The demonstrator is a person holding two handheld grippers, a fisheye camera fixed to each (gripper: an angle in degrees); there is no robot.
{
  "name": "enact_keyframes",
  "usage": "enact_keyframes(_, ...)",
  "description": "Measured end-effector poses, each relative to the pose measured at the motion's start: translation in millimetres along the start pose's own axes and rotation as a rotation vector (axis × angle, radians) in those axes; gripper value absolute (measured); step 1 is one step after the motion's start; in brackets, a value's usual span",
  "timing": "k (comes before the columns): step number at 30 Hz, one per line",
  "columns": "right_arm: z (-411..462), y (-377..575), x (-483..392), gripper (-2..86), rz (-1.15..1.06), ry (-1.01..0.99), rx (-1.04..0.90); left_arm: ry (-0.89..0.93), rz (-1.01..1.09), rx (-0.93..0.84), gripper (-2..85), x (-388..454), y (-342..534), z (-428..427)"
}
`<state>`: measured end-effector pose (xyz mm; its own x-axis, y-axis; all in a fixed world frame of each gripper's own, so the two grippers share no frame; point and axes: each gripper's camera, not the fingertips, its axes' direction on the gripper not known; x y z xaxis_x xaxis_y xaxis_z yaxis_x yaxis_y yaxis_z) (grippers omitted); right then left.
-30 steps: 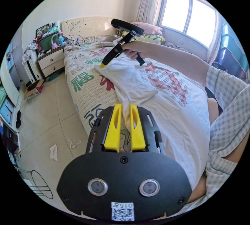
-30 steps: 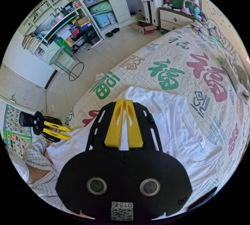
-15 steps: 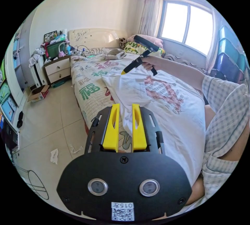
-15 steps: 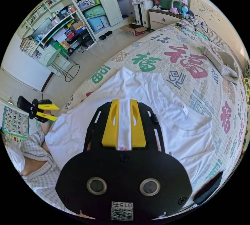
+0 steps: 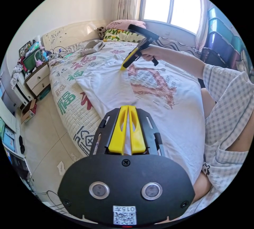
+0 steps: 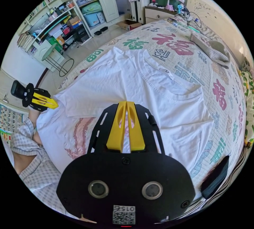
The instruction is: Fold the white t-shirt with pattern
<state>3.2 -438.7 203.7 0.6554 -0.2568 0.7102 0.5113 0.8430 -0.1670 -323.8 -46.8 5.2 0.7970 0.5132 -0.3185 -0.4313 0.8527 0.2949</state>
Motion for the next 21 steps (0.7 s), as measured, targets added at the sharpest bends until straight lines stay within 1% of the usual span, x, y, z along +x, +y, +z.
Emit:
enact_keyframes(2, -4, 13, 6, 0.2, 0.005, -0.051, 0.013, 0.009, -0.001, -0.052, 0.2, 1, -3, 11)
enact_keyframes(4, -12, 23, 11, 2.0, 0.004, -0.095, 0.010, 0.018, -0.003, -0.051, 1.0, 2, -6, 8)
enact_keyframes(6, -27, 37, 20, 4.6, 0.016, -0.100, 0.060, 0.012, -0.020, -0.026, 3.1, -2, -11, -4)
enact_keyframes(7, -40, 48, 29, 6.3, 0.030, -0.097, 0.119, -0.003, -0.032, 0.004, 5.6, -8, -17, -14)
enact_keyframes(10, -69, 75, 65, 7.3, 0.139, -0.048, 0.260, -0.063, -0.116, 0.130, 8.0, -36, -44, -39)
enact_keyframes(12, -78, 87, 87, 7.7, 0.202, 0.024, 0.288, -0.087, -0.164, 0.174, 9.0, -60, -67, -38)
enact_keyframes(14, -83, 97, 112, 8.4, 0.264, 0.104, 0.273, -0.096, -0.212, 0.131, 10.1, -95, -105, -12)
enact_keyframes(17, -78, 103, 139, 9.1, 0.315, 0.098, 0.233, -0.094, -0.312, 0.059, 10.9, -139, -144, 39)
enact_keyframes(21, -65, 107, 162, 9.9, 0.348, 0.087, 0.146, -0.069, -0.411, -0.060, 11.2, -179, -169, 95)
